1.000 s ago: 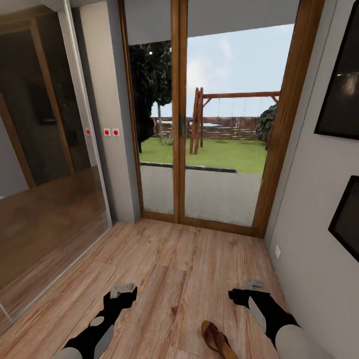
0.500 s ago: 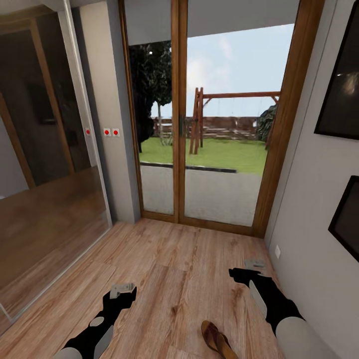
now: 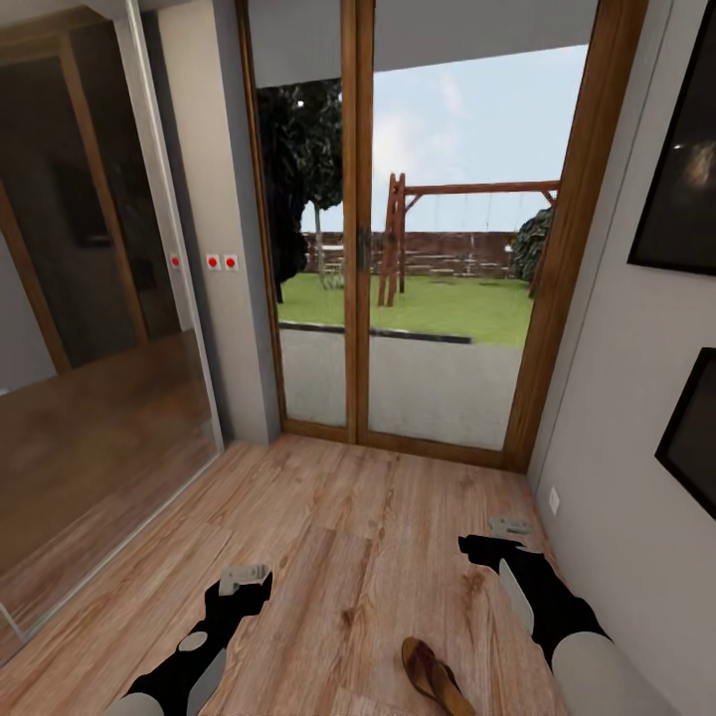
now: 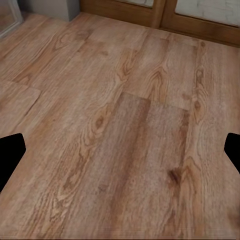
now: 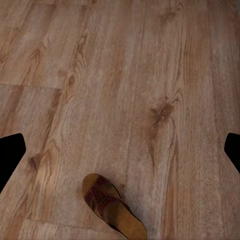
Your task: Pick up the two gym shoes and the two sandals from the corridor floor and place them onto the hallstand (shoe rack) in the corridor, making sure they are on the rack and not on the floor. Arrange them so the two gym shoes are next to each other and the two sandals are next to each other.
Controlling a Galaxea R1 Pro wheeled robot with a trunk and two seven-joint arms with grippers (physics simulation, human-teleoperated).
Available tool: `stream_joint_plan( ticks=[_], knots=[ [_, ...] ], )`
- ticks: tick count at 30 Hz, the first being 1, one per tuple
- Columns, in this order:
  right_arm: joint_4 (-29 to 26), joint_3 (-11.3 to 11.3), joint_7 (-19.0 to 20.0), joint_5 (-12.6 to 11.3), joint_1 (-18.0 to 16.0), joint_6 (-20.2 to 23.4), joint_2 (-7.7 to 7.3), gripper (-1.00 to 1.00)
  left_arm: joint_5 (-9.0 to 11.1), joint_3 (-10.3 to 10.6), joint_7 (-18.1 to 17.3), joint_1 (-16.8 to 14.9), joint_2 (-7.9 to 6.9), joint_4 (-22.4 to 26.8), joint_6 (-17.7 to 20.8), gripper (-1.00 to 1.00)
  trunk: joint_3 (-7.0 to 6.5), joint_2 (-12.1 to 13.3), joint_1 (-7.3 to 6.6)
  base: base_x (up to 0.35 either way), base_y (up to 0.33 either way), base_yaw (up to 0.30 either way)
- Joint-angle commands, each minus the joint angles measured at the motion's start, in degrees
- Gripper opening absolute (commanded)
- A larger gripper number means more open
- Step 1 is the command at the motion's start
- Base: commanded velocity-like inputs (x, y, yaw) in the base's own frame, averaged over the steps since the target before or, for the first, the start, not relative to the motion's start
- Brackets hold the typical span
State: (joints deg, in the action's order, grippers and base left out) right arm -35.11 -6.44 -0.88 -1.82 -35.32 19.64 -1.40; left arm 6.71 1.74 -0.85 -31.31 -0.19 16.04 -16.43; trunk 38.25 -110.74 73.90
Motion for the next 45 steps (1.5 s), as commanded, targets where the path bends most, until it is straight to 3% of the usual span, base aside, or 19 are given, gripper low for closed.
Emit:
stream_joint_plan(
  ticks=[1, 18, 26, 45],
  knots=[
    [-0.1, 0.0, -0.1, -0.2, 0.0, 0.3, 0.00, 1.00, 0.6, 0.2, -0.1, 0.0, -0.04, 0.0, -0.2, 1.00, 0.32, -0.4, 0.22, 0.000, 0.000, 0.000],
    [-0.1, -0.1, -0.1, -0.1, 0.0, 0.3, 0.00, 1.00, 0.5, 0.2, -0.1, -0.1, 0.00, 0.0, -0.2, 1.00, 4.94, -7.3, 3.95, 0.000, 0.000, 0.000],
    [-0.1, -0.1, -0.2, -0.1, 0.0, 0.3, -0.74, 1.00, 0.5, 0.2, -0.1, 0.0, 0.02, 0.0, -0.2, 1.00, 7.10, -10.5, 5.71, 0.000, 0.000, 0.000],
    [-0.2, 0.0, -0.2, -0.1, 0.0, 0.3, -0.74, 1.00, 0.5, 0.2, -0.1, -0.1, 0.01, 0.0, -0.2, 1.00, 10.75, -18.1, 9.88, 0.000, 0.000, 0.000]
  ],
)
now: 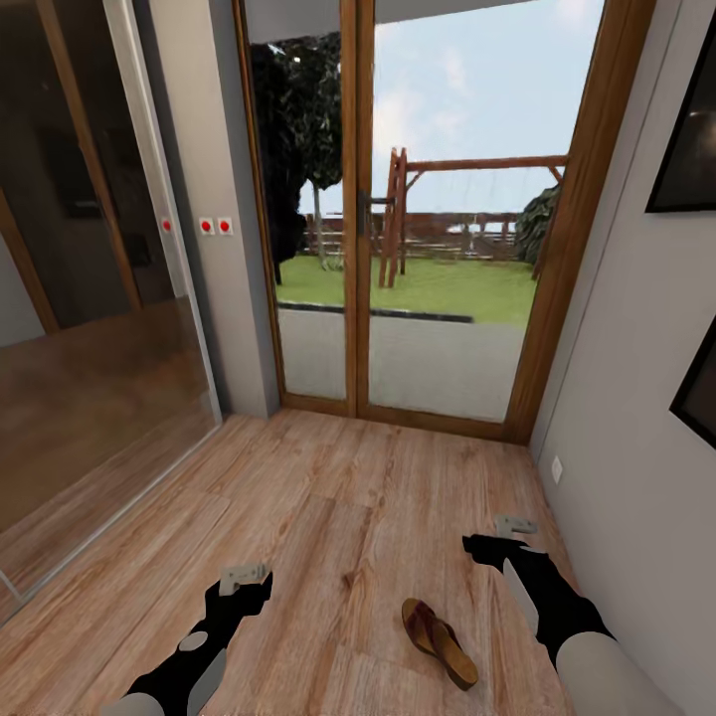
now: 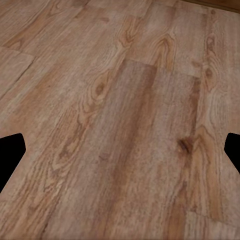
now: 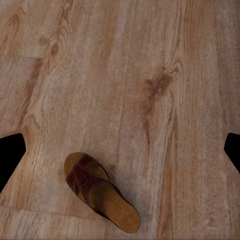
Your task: Pick up the two gym shoes and the two sandals from the corridor floor and place them onto the hallstand (shoe rack) in the corridor, making sure they are on the rack and not on the floor. Arrange them so the two gym shoes are next to each other and the two sandals are next to each other.
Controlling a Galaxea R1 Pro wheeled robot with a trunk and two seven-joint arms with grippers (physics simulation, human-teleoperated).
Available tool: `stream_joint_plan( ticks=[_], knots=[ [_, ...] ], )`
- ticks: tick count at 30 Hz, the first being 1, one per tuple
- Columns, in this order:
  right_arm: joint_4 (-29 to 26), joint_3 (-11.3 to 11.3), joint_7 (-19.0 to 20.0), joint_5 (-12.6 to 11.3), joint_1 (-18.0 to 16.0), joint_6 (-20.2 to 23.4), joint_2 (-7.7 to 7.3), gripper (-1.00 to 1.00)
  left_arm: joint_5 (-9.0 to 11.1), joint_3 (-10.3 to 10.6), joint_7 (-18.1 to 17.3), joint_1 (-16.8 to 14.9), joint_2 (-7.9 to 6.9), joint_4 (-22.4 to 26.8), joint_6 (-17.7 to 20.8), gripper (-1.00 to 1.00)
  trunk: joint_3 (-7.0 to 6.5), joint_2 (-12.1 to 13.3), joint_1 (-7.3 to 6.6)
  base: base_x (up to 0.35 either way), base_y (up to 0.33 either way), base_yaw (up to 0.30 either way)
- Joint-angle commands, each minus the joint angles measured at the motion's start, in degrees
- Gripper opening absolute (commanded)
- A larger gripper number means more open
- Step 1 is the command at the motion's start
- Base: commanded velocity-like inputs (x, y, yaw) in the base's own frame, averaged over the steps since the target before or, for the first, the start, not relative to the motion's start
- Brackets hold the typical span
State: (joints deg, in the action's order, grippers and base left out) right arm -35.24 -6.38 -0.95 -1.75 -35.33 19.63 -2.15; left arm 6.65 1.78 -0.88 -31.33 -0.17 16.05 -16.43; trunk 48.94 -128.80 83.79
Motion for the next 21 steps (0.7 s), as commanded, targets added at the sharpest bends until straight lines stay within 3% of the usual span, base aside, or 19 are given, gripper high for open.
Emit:
stream_joint_plan(
  ticks=[1, 21],
  knots=[
    [-0.1, 0.0, -0.1, -0.2, 0.0, 0.3, 0.01, 1.00, 0.6, 0.2, -0.1, 0.0, -0.01, -0.1, -0.2, 1.00, 0.30, -0.4, 0.21, 0.000, 0.000, 0.000],
    [-0.1, 0.0, -0.1, -0.2, 0.0, 0.3, 0.02, 1.00, 0.6, 0.2, -0.1, 0.0, -0.01, -0.1, -0.2, 1.00, 5.26, -7.7, 4.17, 0.000, 0.000, 0.000]
  ],
)
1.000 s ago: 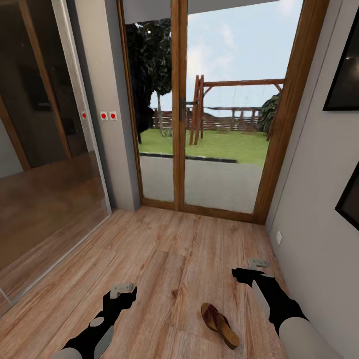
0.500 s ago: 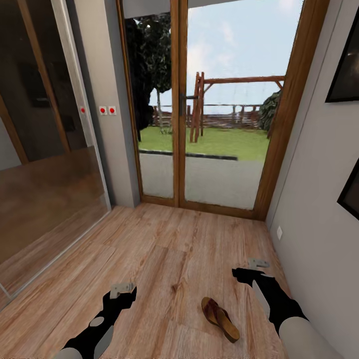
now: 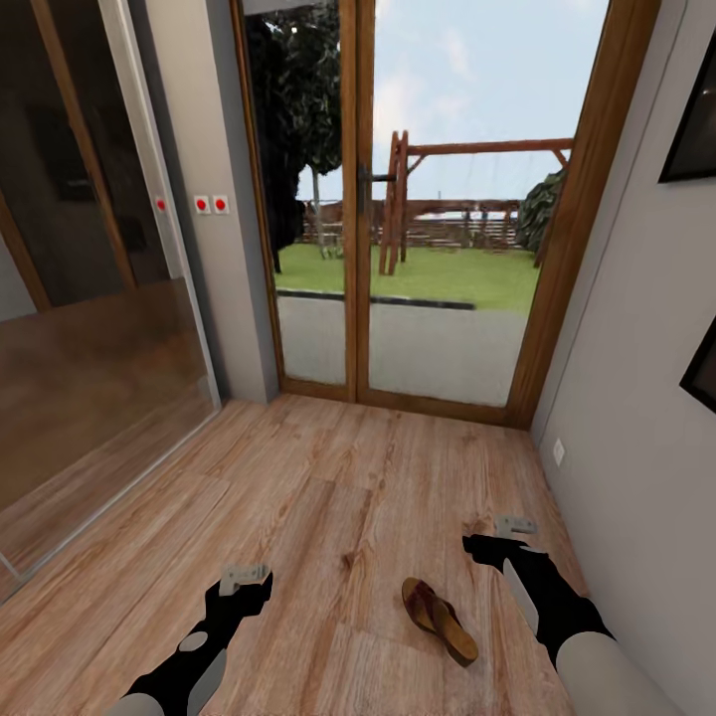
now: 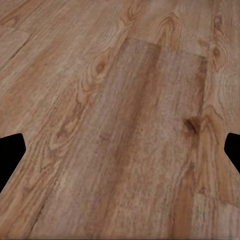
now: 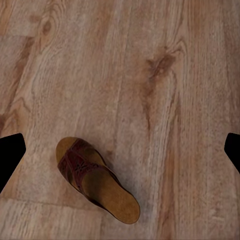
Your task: Pick up the two gym shoes and the two sandals from the corridor floor and place them onto the hallstand (shoe rack) in the corridor, making sure they are on the rack and not on the floor. Arrange them so the two gym shoes are next to each other and the two sandals are next to each other.
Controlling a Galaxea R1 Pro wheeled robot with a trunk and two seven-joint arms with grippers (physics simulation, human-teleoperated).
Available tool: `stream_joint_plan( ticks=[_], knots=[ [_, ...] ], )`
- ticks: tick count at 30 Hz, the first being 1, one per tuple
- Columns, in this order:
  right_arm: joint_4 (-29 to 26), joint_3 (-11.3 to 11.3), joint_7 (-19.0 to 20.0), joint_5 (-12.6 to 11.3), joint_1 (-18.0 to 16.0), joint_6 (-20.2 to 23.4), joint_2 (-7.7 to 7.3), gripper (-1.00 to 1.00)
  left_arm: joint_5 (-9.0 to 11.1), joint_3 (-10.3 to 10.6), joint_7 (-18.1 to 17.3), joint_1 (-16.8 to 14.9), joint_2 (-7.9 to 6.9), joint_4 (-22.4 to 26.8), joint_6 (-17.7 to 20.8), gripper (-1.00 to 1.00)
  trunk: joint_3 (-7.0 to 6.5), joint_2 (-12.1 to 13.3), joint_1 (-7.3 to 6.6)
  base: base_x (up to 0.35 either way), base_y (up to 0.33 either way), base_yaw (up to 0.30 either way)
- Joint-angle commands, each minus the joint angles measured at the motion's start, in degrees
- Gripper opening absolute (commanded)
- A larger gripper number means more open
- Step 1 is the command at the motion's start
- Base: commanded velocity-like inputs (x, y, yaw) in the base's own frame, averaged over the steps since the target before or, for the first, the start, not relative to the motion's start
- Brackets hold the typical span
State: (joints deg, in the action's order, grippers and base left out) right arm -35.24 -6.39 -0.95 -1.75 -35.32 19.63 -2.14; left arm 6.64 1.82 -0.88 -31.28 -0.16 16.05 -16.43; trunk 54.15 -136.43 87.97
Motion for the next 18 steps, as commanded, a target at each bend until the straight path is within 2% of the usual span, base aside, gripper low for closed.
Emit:
stream_joint_plan(
  ticks=[1, 8, 13, 18],
  knots=[
    [-0.1, 0.0, -0.1, -0.2, 0.0, 0.3, 0.02, 1.00, 0.6, 0.2, -0.1, 0.0, -0.02, -0.1, -0.2, 1.00, 0.10, 0.0, -0.01, 0.000, 0.000, 0.000],
    [-0.1, 0.0, -0.1, -0.2, 0.0, 0.3, 0.03, 1.00, 0.6, 0.3, -0.1, 0.0, -0.02, -0.1, -0.2, 1.00, 0.18, 0.0, -0.01, 0.000, -0.004, 0.000],
    [-0.1, 0.0, -0.1, -0.2, 0.0, 0.3, 0.03, 1.00, 0.6, 0.2, -0.1, 0.0, -0.02, -0.2, -0.2, 1.00, 0.19, 0.0, -0.01, 0.000, -0.175, 0.000],
    [-0.1, 0.0, -0.1, -0.2, 0.0, 0.3, 0.03, 1.00, 0.6, 0.2, -0.2, 0.0, -0.02, -0.3, -0.2, 1.00, 0.19, 0.0, -0.01, 0.000, -0.049, 0.000]
  ],
)
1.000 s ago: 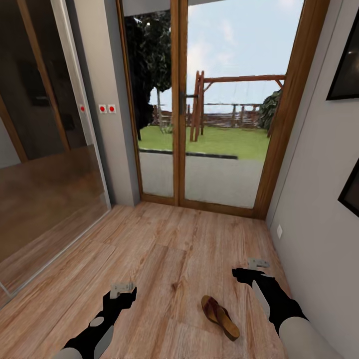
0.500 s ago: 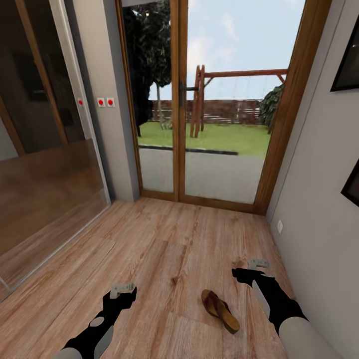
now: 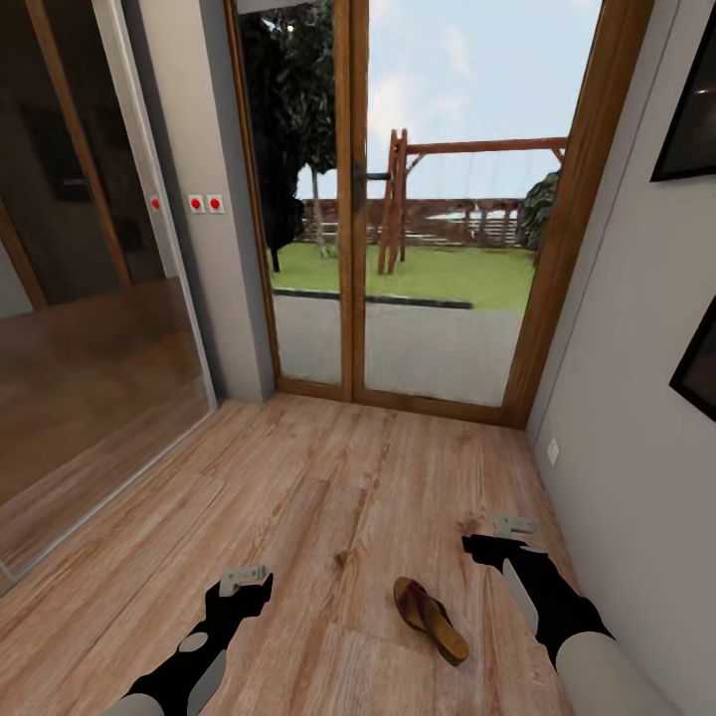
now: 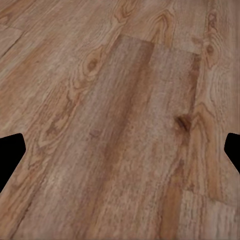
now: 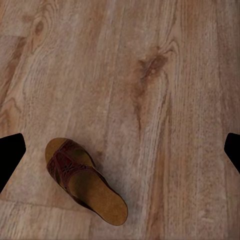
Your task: Pick up the two gym shoes and the two sandals from the corridor floor and place them onto the hallstand (shoe rack) in the corridor, making sure they are on the rack and not on the floor. Arrange them so the two gym shoes are next to each other and the two sandals are next to each other.
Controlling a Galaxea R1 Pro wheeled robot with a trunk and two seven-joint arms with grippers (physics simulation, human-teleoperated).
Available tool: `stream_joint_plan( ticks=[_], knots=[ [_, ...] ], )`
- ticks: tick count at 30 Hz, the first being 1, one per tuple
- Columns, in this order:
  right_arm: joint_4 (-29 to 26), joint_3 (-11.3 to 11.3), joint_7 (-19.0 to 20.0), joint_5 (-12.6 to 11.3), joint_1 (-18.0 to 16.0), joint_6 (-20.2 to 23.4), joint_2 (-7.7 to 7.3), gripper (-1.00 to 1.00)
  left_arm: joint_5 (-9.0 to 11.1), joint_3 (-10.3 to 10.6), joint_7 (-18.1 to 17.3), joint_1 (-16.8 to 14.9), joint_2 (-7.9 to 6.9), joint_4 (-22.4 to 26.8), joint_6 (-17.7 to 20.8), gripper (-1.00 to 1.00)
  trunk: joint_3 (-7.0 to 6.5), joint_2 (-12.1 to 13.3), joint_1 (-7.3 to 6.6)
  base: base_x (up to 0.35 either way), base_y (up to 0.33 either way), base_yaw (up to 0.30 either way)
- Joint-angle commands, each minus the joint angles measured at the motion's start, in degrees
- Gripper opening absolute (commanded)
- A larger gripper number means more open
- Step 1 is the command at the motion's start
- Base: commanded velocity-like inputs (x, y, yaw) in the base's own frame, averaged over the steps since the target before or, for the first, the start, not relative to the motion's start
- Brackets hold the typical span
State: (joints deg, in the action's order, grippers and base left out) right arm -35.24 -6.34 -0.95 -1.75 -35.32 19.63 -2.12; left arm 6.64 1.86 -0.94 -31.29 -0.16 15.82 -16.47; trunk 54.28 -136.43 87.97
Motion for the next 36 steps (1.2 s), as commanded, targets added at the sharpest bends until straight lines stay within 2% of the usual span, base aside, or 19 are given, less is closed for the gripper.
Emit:
stream_joint_plan(
  ticks=[1, 7, 8, 12, 13, 16, 22, 27, 36],
  knots=[
    [-0.1, 0.0, -0.1, -0.2, 0.0, 0.3, 0.01, 1.00, 0.6, 0.2, -0.1, 0.0, -0.02, 0.0, -0.2, 1.00, 0.05, 0.0, -0.01, 0.000, -0.009, 0.000],
    [-0.1, 0.0, -0.2, -0.2, 0.0, 0.3, 0.01, 1.00, 0.6, 0.2, -0.1, 0.0, -0.02, 0.0, -0.2, 1.00, 0.05, 0.0, -0.01, 0.000, -0.003, 0.000],
    [0.2, 0.4, 0.2, 0.1, 0.0, -0.1, -0.33, 1.00, 0.2, 0.6, -0.1, 0.0, 0.31, 0.3, 0.1, 1.00, 0.05, 0.0, -0.01, 0.000, 0.000, 0.000],
    [-0.1, 0.4, 1.5, 1.5, 0.0, -1.3, -1.53, 1.00, -1.1, 0.8, -0.1, 0.0, 0.02, 1.6, 1.4, 1.00, 0.05, 0.0, -0.01, 0.000, 0.000, 0.000],
    [-0.1, 0.4, 1.8, 1.8, 0.0, -1.5, -1.26, 1.00, -1.4, 0.7, 0.0, 0.0, -0.04, 1.9, 1.7, 1.00, 0.05, 0.0, -0.01, 0.000, 0.000, 0.000],
    [-0.4, 1.2, 1.3, 2.0, 0.0, -0.5, -0.46, 1.00, -0.4, 0.7, 0.0, 0.0, -0.36, 0.9, 0.7, 1.00, 0.05, 0.0, -0.01, 0.000, 0.000, 0.000],
    [-0.4, 3.2, -0.6, 3.9, 0.0, 0.2, -0.21, 1.00, 1.5, 0.7, 0.0, 0.0, -0.55, -0.5, -1.0, 1.00, 0.05, 0.0, -0.01, 0.000, 0.000, 0.000],
    [-0.4, 4.8, -1.2, 5.4, 0.0, 0.3, -0.17, 1.00, 1.5, 0.5, 0.0, 0.0, -0.59, -0.4, -1.0, 1.00, 0.05, 0.0, -0.01, 0.024, 0.000, 0.000],
    [-0.1, 7.7, 1.3, 5.5, 0.0, 0.2, -0.41, 1.00, 1.5, 0.5, 0.1, -0.4, -0.57, 0.3, -1.0, 1.00, 0.05, 0.0, -0.01, 0.225, 0.000, 0.000]
  ],
)
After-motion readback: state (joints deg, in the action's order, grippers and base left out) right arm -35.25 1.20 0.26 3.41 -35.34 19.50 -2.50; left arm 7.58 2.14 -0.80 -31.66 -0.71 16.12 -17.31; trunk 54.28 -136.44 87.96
